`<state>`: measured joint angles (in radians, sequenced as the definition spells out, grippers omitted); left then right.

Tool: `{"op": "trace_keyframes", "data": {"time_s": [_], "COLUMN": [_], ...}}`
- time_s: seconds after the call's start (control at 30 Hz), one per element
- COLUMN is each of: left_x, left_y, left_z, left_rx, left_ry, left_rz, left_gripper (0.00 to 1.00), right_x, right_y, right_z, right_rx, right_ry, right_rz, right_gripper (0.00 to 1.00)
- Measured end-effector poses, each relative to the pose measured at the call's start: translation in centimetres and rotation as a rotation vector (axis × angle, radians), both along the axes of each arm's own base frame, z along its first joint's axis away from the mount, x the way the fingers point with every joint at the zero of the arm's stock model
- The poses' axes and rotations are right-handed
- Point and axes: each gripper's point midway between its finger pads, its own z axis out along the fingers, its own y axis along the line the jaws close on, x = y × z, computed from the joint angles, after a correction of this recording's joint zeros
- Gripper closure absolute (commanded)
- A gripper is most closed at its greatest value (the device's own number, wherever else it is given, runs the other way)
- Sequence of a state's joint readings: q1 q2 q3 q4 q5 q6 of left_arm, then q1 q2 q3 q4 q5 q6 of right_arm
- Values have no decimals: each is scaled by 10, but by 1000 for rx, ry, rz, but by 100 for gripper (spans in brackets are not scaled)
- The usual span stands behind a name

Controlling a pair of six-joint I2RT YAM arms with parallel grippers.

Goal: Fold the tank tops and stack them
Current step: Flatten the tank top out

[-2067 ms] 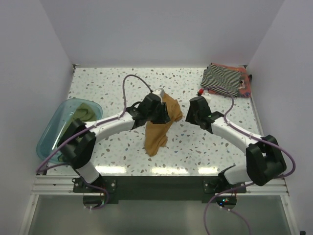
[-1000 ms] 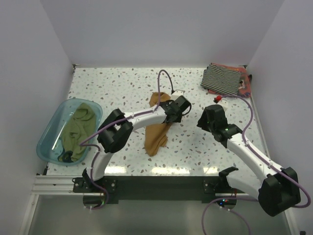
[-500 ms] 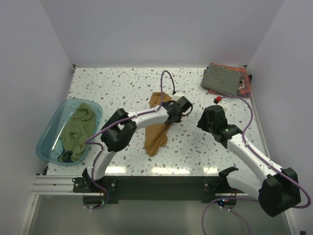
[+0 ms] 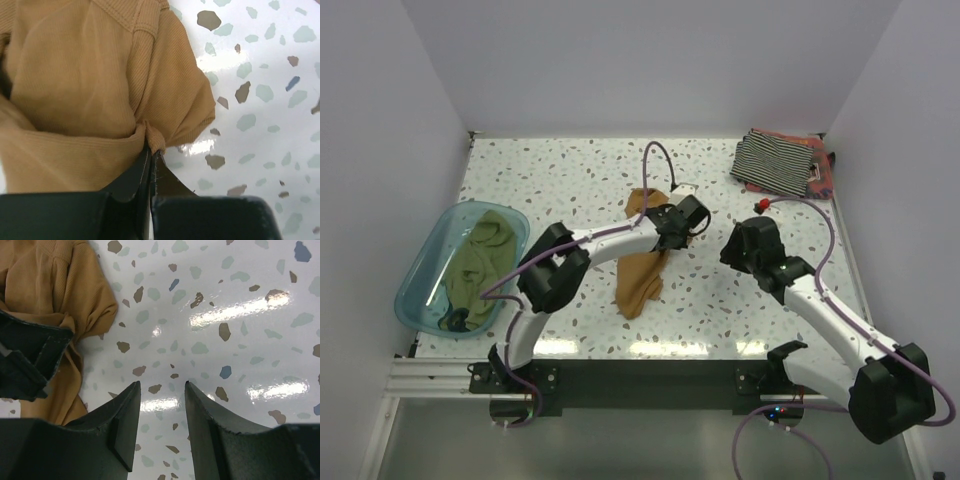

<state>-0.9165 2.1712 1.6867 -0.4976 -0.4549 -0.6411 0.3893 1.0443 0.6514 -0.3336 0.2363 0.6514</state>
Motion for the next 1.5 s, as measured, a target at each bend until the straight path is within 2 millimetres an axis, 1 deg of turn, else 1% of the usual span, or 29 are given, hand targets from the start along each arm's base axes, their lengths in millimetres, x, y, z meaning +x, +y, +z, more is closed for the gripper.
{"op": "trace_keyframes", "data": {"time_s": [0.1, 0.17, 0.23, 0.3, 0.33, 0.4, 0.43, 0.5, 0.53, 0.57, 0.63, 0.7, 0.77, 0.83, 0.9, 0.93, 1.03, 1.07, 1.1, 1.17, 1.27, 1.3, 1.33, 1.43, 1.5], "left_x": [-11, -19, -31, -40, -42, -46, -49, -59, -68, -77, -94, -107, -117, -124, -127, -127, -127, -127, -127, -127, -127, -127, -127, -126, -124], "left_y": [10, 22, 43, 77, 94, 143, 169, 206, 219, 230, 243, 253, 260, 265, 267, 267, 267, 267, 267, 268, 268, 268, 268, 267, 267], "left_z": [30, 67, 103, 141, 151, 164, 162, 149, 137, 124, 100, 84, 72, 67, 66, 66, 66, 65, 65, 64, 64, 64, 64, 68, 76], "left_rx": [-44, -119, -198, -303, -338, -399, -405, -398, -385, -363, -323, -293, -274, -269, -273, -275, -273, -272, -271, -266, -263, -263, -263, -264, -265], "left_ry": [-16, -57, -95, -141, -155, -195, -207, -212, -196, -175, -124, -83, -52, -37, -33, -33, -33, -32, -32, -29, -29, -29, -29, -35, -45], "left_rz": [2, 17, 45, 111, 146, 257, 320, 415, 447, 469, 505, 538, 566, 585, 596, 599, 600, 600, 600, 601, 601, 601, 600, 594, 589], "left_gripper": [100, 100, 100, 100, 100, 100, 100, 100, 100, 100, 100, 100, 100, 100, 100, 100, 100, 100, 100, 100, 100, 100, 100, 100, 100], "right_x": [-3, -4, -6, -9, -12, -19, -22, -29, -32, -33, -37, -42, -50, -58, -62, -65, -68, -67, -67, -66, -65, -65, -66, -70, -75], "right_y": [9, 17, 27, 37, 45, 61, 70, 87, 93, 96, 105, 114, 125, 137, 152, 156, 163, 165, 165, 166, 163, 161, 159, 150, 135], "right_z": [-5, -8, -15, -23, -27, -34, -37, -46, -50, -53, -62, -71, -79, -85, -84, -84, -86, -85, -86, -88, -90, -91, -92, -91, -83], "right_rx": [29, 55, 83, 94, 95, 96, 98, 102, 104, 104, 100, 94, 81, 73, 77, 77, 74, 75, 74, 65, 48, 40, 34, 4, -43], "right_ry": [17, 27, 49, 75, 90, 112, 120, 145, 156, 164, 185, 206, 233, 255, 251, 252, 250, 250, 252, 256, 263, 267, 271, 288, 299], "right_rz": [42, 74, 114, 155, 184, 242, 271, 325, 343, 353, 375, 399, 429, 462, 491, 498, 500, 497, 494, 481, 458, 450, 445, 425, 409], "right_gripper": [55, 54, 53, 53, 52, 52, 51, 50, 48, 48, 47, 47, 49, 50, 51, 51, 52, 54, 62, 68, 85, 97, 100, 100, 100]}}
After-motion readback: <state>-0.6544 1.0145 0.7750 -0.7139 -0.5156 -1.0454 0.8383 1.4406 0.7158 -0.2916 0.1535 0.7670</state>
